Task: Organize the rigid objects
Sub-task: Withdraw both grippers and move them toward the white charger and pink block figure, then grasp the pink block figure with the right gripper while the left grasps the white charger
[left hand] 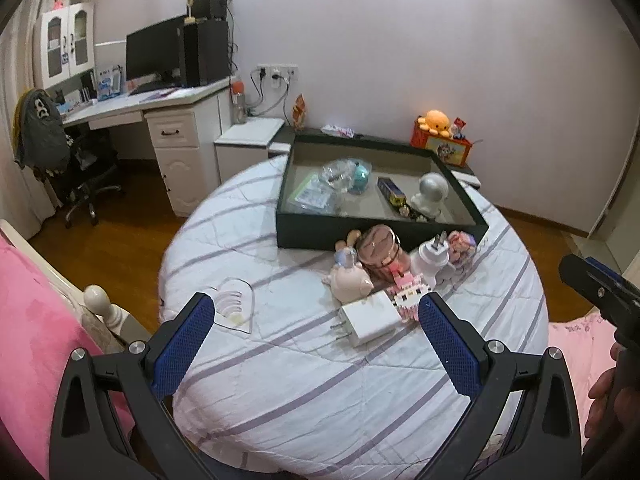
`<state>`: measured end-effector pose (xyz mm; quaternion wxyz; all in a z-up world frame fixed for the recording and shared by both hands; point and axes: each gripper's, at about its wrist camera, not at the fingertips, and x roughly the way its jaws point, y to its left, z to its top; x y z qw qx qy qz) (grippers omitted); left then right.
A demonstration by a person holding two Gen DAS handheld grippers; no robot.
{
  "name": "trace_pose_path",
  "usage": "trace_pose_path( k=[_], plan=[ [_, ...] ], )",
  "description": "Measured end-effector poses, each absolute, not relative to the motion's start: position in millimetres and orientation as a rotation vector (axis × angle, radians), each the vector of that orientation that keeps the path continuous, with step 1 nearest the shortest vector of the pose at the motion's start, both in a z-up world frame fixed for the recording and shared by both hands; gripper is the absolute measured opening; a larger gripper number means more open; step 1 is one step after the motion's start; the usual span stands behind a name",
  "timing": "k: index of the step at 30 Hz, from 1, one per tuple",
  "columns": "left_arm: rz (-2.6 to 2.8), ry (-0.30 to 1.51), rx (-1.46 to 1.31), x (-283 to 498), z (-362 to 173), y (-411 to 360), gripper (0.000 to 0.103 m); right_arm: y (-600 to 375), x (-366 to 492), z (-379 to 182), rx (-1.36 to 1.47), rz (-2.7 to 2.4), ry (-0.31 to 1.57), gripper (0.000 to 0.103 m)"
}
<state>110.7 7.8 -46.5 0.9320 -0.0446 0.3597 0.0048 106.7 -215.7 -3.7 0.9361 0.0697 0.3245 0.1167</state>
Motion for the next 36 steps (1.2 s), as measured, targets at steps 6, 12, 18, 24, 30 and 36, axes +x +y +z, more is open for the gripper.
trace_pose_path(
  k=[6,12,18,24,30,36],
  plan=[
    [-0.015,0.823,-0.079,132.8,-85.7,-12.1,0.103,-223.4,123.3,-26.8,0.152,0.214,0.724,0.103],
    [-0.008,0.881,-0.099,158.6,-117.6,-24.6,0.103,-227.2,142.1,-50.2,0.148,0.207,0.789,0.103],
    [0.008,0.933,-0.12,182.6,-140.7,-28.3,0.103,-223.3,161.7,-78.1,0.164,0.232,0.86,0.103],
    [-0.015,0.905,-0.153,191.8,-145.4,-28.6,0.103,-221.8,181.8,-89.1,0.18,0.234,0.873,0.103],
    [-0.033,0.899,-0.154,184.1,-149.9,-23.0,0.1,-228.4,198.6,-91.2,0.203,0.219,0.874,0.103],
    [-0.017,0.915,-0.102,190.6,-153.5,-30.9,0.098,-229.8,205.0,-99.9,0.207,0.21,0.889,0.103]
  ],
)
